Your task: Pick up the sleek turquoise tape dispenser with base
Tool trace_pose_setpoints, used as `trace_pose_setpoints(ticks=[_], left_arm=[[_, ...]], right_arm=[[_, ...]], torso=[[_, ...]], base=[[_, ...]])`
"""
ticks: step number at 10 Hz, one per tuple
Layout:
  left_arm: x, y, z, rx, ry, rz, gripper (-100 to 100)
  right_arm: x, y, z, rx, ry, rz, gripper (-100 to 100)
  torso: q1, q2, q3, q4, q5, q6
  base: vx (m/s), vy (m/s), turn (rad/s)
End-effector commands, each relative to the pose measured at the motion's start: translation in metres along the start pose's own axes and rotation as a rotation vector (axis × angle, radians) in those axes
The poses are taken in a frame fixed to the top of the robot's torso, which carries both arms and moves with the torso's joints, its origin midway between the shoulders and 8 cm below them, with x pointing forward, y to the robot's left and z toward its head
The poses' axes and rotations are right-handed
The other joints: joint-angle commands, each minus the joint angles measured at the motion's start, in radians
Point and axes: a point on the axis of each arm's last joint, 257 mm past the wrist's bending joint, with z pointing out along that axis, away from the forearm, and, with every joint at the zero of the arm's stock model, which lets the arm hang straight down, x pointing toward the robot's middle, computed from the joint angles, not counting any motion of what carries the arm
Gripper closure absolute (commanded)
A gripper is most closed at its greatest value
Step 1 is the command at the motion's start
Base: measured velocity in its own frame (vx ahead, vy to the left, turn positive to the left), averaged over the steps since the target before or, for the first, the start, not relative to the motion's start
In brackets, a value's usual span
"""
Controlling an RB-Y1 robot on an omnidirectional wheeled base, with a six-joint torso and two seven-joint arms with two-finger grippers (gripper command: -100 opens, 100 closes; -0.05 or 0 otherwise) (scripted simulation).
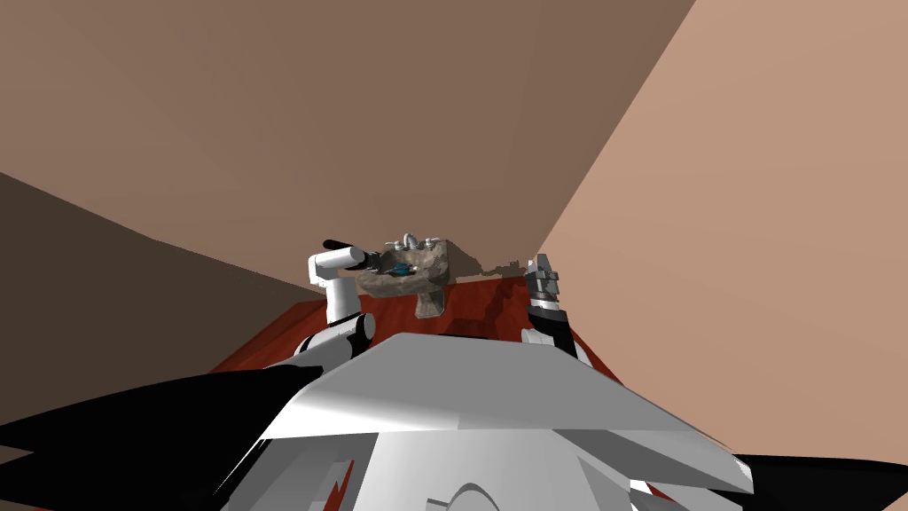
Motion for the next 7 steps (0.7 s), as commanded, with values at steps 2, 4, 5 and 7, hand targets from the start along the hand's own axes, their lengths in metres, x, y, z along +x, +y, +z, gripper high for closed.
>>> trace_pose_setpoints(ticks=[2,4,5,7], left_arm=[[-0.003,0.017,0.001,-0.087,0.008,-0.036,-100],[-0.004,0.028,0.002,-0.142,0.014,-0.057,-100],[-0.004,0.032,0.001,-0.157,0.015,-0.057,-100],[-0.004,0.041,0.001,-0.205,0.02,-0.075,-100]], right_arm=[[0.0,0.0,0.0,0.0,0.0,0.0,0],[0.0,0.0,0.0,0.0,0.0,0.0,0],[0.0,0.0,0.0,0.0,0.0,0.0,0],[0.0,0.0,0.0,0.0,0.0,0.0,0]], torso=[[0.0,0.0,0.0,0.0,0.0,0.0],[0.0,0.0,0.0,0.0,0.0,0.0],[0.0,0.0,0.0,0.0,0.0,0.0],[0.001,0.0,0.0,0.0,0.0,0.0]], base=[[0.062,-0.043,-0.01],[0.052,-0.035,-0.011],[0.043,-0.026,-0.005],[0.049,-0.021,-0.011]])
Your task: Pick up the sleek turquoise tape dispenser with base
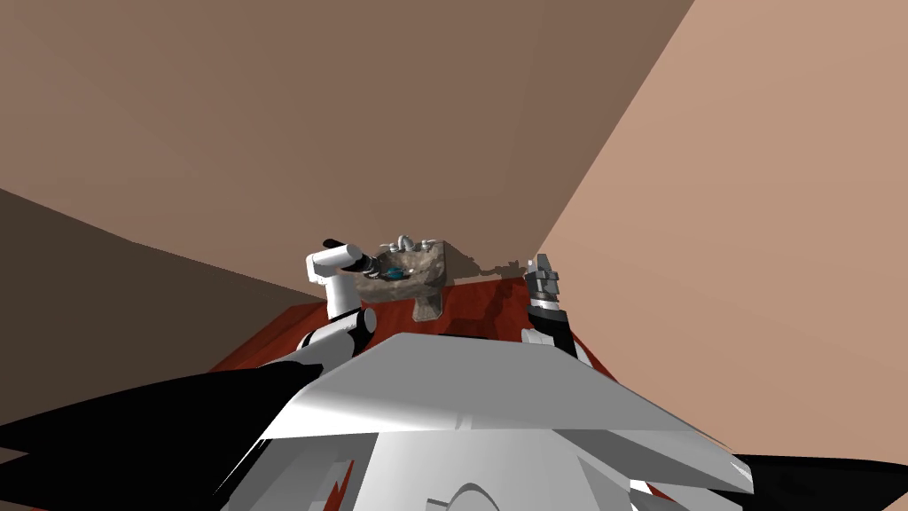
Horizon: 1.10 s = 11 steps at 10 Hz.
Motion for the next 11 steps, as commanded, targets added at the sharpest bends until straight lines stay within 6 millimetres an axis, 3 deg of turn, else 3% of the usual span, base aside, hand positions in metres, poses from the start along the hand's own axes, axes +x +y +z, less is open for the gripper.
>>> trace_pose_setpoints(ticks=[1,5,6,7,8,11], left_arm=[[0.0,0.011,0.002,-0.055,0.006,-0.019,-100],[0.0,0.035,0.004,-0.167,0.019,-0.059,-100],[-0.001,0.031,0.004,-0.152,0.018,-0.055,-100],[-0.001,0.032,0.004,-0.157,0.018,-0.056,0],[0.001,0.035,0.012,-0.155,0.019,-0.056,-100],[0.003,0.037,0.018,-0.156,0.019,-0.056,-100]], right_arm=[[0.0,0.0,0.0,0.0,0.0,0.0,0],[0.0,0.0,0.0,0.0,0.0,0.0,0],[0.0,0.0,0.0,0.0,0.0,0.0,0],[0.0,0.0,0.0,0.0,0.0,0.0,0],[0.0,0.0,0.0,0.0,0.0,0.0,0],[0.0,0.0,0.0,0.0,0.0,0.0,0]], torso=[[0.0,0.0,0.0,0.0,0.0,0.0],[-0.001,-0.001,-0.001,0.0,0.0,0.0],[0.0,0.0,0.0,0.0,0.0,0.0],[0.001,0.002,0.001,0.0,0.0,0.0],[0.001,0.003,0.002,0.001,0.0,0.0],[0.003,0.003,0.002,0.001,0.001,0.0]], base=[[0.042,-0.027,-0.012],[0.057,-0.03,-0.01],[0.01,-0.01,0.001],[0.0,0.0,0.0],[0.007,0.005,0.002],[0.007,0.012,0.0]])
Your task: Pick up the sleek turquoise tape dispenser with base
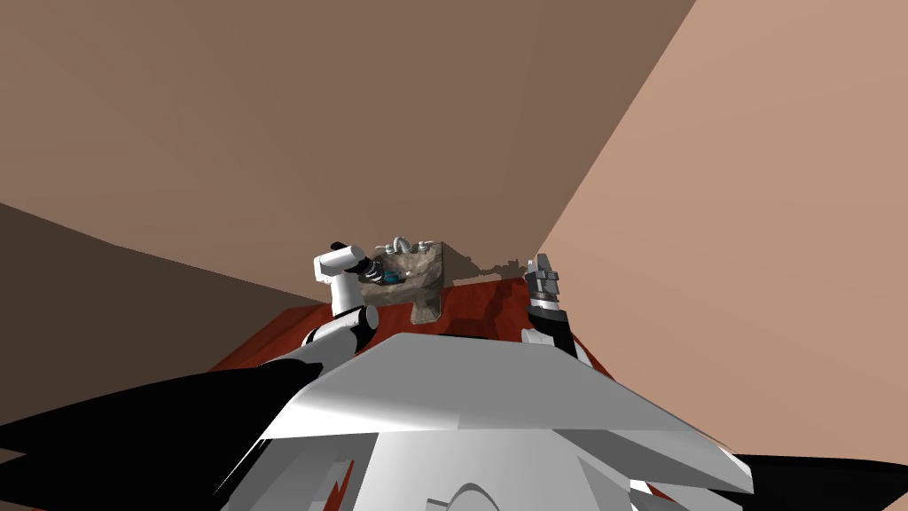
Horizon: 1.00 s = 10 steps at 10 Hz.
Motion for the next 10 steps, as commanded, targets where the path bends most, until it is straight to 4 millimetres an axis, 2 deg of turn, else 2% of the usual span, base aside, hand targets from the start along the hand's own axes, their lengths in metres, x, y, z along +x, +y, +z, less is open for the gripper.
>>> trace_pose_setpoints(ticks=[1,5,6,7,9,10], left_arm=[[0.0,0.0,0.0,0.0,0.0,0.0,100],[0.0,0.0,0.0,-0.001,0.0,0.001,100],[0.0,0.0,0.0,-0.001,0.0,0.0,0],[-0.002,-0.001,-0.008,-0.001,-0.001,0.0,100],[-0.001,-0.003,-0.01,0.001,-0.001,0.0,100],[-0.001,-0.003,-0.011,-0.001,-0.001,0.0,0]], right_arm=[[0.0,0.0,0.0,0.0,0.0,0.0,0],[0.0,0.0,0.0,0.0,0.0,0.0,0],[0.0,0.0,0.0,0.0,0.0,0.0,0],[0.0,0.0,0.0,0.0,0.0,0.0,0],[0.0,0.0,0.0,0.0,0.0,0.0,0],[0.0,0.0,0.0,0.0,0.0,0.0,0]], torso=[[0.0,0.0,0.0,0.0,0.0,0.0],[0.0,0.0,0.0,0.0,0.0,0.0],[0.0,0.0,0.0,0.0,0.0,0.0],[-0.001,0.0,0.0,0.0,0.0,0.0],[-0.002,0.002,0.001,0.001,-0.001,0.0],[-0.002,0.001,0.001,0.001,-0.001,0.0]], base=[[0.0,0.0,0.0],[0.0,0.0,0.0],[0.0,0.0,0.0],[-0.008,-0.012,-0.001],[-0.007,-0.011,0.003],[0.0,0.0,0.0]])
